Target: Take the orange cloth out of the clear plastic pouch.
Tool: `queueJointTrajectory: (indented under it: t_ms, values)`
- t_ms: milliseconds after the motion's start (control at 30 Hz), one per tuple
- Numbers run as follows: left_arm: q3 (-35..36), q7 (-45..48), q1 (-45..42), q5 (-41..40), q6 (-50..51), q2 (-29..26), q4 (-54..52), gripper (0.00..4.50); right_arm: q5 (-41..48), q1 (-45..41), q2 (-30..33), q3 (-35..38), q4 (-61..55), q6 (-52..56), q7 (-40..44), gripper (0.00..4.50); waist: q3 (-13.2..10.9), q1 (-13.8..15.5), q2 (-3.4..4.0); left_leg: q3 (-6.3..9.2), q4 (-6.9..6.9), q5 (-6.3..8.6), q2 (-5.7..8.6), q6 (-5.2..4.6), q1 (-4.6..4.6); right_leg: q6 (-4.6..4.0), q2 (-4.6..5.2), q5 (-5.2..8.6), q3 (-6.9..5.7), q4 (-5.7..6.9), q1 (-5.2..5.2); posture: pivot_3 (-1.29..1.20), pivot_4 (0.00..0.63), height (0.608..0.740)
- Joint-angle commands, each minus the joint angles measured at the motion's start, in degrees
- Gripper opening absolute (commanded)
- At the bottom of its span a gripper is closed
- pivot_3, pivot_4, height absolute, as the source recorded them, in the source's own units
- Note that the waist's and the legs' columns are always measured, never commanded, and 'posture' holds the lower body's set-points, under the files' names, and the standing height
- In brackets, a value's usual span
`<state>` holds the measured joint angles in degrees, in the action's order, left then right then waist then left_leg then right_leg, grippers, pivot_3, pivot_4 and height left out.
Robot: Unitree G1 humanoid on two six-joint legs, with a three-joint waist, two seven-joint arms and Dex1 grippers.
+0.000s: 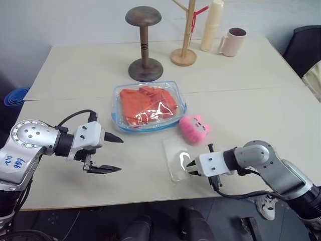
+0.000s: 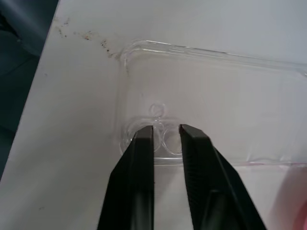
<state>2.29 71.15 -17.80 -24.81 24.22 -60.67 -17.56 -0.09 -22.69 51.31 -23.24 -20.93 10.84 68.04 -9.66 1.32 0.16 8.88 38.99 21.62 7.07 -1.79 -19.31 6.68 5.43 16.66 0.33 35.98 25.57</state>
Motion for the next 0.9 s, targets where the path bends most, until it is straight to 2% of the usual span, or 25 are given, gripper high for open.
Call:
queueJointTrajectory:
  t_ms: [33, 200, 400, 467, 600, 833, 900]
  values:
    - [1.92, -0.46, -1.83, -1.45, 0.72, 0.06, -1.67, 4.5, -2.12, 0.65, 0.14, -1.74, 1.64, 0.06, 1.7, 0.02, 0.01, 0.0, -0.02, 0.0, 0.0, 0.0, 0.0, 0.0, 0.01, 0.0, 0.0, 0.0, 0.0, 0.0, -0.01, 0.0, 0.15, 0.74]
    - [1.71, -0.46, -2.21, -1.37, 0.57, -0.05, -1.35, 4.5, -2.23, 1.29, 1.36, -0.72, 1.99, -0.06, 2.78, 0.02, 0.02, 0.09, -0.03, 0.0, 0.01, 0.0, 0.0, 0.01, 0.02, 0.0, 0.0, 0.0, 0.0, 0.0, -0.03, 0.0, 0.15, 0.74]
    - [1.04, -0.56, -2.74, -0.98, 0.06, 0.48, -0.82, 4.5, -1.49, 0.18, -0.38, 0.37, 1.91, 0.37, 2.03, 0.02, 0.02, 0.12, -0.04, 0.0, 0.04, 0.01, 0.0, 0.0, 0.02, 0.0, 0.0, 0.0, 0.0, 0.0, -0.05, 0.0, 0.15, 0.74]
    - [0.88, -0.49, -2.8, -0.78, -0.19, 0.67, -0.67, 4.5, 0.12, -0.3, -0.82, 1.43, 0.47, 2.28, 2.12, 0.38, 0.02, 0.12, -0.04, 0.0, 0.05, 0.01, 0.0, 0.0, 0.02, 0.0, 0.0, 0.0, 0.0, 0.0, -0.06, 0.0, 0.15, 0.74]
    - [0.67, -0.15, -3.14, -0.27, -0.77, 1.02, -0.04, 4.5, 1.86, -0.05, 0.98, 2.84, -2.5, 4.95, 3.94, 1.56, 0.02, 0.13, -0.04, 0.01, 0.04, 0.01, 0.0, 0.01, 0.01, 0.0, 0.0, 0.0, 0.0, 0.0, -0.04, 0.0, 0.15, 0.74]
    - [0.46, -0.22, -3.0, -0.05, -1.37, 1.51, 0.06, 4.5, -0.18, 0.62, 1.94, 2.66, -0.17, 1.98, 4.41, 1.56, 0.02, 0.19, -0.04, 0.0, 0.05, 0.07, 0.02, -0.07, -0.02, 0.0, 0.01, 0.0, 0.0, -0.02, -0.02, 0.0, 0.15, 0.74]
    - [0.48, -0.29, -3.04, -0.04, -1.39, 1.6, 0.05, 4.5, -0.14, 0.96, 1.92, 2.61, -0.41, 2.05, 4.43, 1.17, 0.02, 0.19, -0.04, 0.0, 0.05, 0.08, 0.02, -0.07, -0.02, 0.0, 0.01, 0.0, -0.01, -0.03, -0.02, 0.0, 0.15, 0.74]
